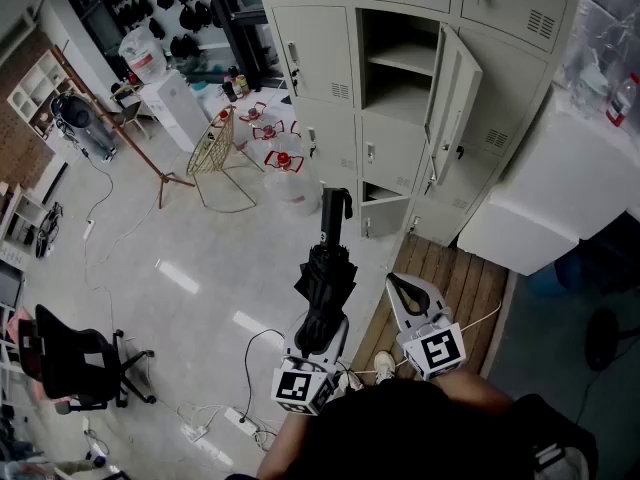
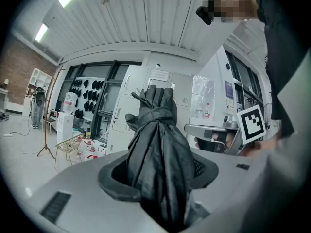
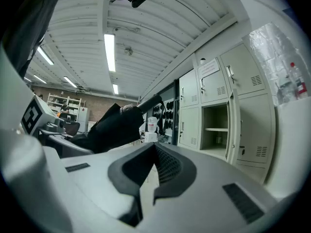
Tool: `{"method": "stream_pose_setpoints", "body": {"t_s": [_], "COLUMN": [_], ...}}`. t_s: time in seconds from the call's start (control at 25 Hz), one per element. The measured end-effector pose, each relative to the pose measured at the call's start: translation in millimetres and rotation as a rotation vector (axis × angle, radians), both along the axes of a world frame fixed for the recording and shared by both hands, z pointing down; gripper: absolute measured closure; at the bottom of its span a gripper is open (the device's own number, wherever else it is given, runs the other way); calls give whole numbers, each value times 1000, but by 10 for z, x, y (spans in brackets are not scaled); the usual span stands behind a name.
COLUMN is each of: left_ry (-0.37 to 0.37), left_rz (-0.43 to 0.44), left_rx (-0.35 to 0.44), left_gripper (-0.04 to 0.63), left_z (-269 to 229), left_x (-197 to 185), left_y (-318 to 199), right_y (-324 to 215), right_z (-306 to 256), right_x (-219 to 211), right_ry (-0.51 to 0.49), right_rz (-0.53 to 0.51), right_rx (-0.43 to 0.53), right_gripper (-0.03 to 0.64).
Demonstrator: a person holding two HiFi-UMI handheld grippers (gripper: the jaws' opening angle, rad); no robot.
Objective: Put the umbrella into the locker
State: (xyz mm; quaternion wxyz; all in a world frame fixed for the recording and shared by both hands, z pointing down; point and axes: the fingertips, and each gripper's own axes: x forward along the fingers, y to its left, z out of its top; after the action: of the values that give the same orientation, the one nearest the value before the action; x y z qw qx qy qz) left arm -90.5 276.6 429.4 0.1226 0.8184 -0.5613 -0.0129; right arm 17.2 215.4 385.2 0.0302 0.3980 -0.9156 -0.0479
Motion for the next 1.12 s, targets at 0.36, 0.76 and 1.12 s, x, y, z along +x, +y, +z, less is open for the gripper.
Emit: {"method": "stream_pose_setpoints", "body": {"t_s": [0.36,0.76,1.12], "left_ry": [6,31,42], "left_rz": [2,27,59], "left_rx": [-3,3,-3], "left_gripper": [362,362,360], "left_z": [-5,30,44], "left_x": [-50,-221,-187], "left_y": [25,94,-67], "right_y": [51,230,156], "right_z": [-6,-24,63], "right_x": [-34,-139,-57], "right_ry": [24,-38,-52], "right_rz": [19,28,73], "right_rx": [6,15,-5], "right_gripper": [620,618,618]}}
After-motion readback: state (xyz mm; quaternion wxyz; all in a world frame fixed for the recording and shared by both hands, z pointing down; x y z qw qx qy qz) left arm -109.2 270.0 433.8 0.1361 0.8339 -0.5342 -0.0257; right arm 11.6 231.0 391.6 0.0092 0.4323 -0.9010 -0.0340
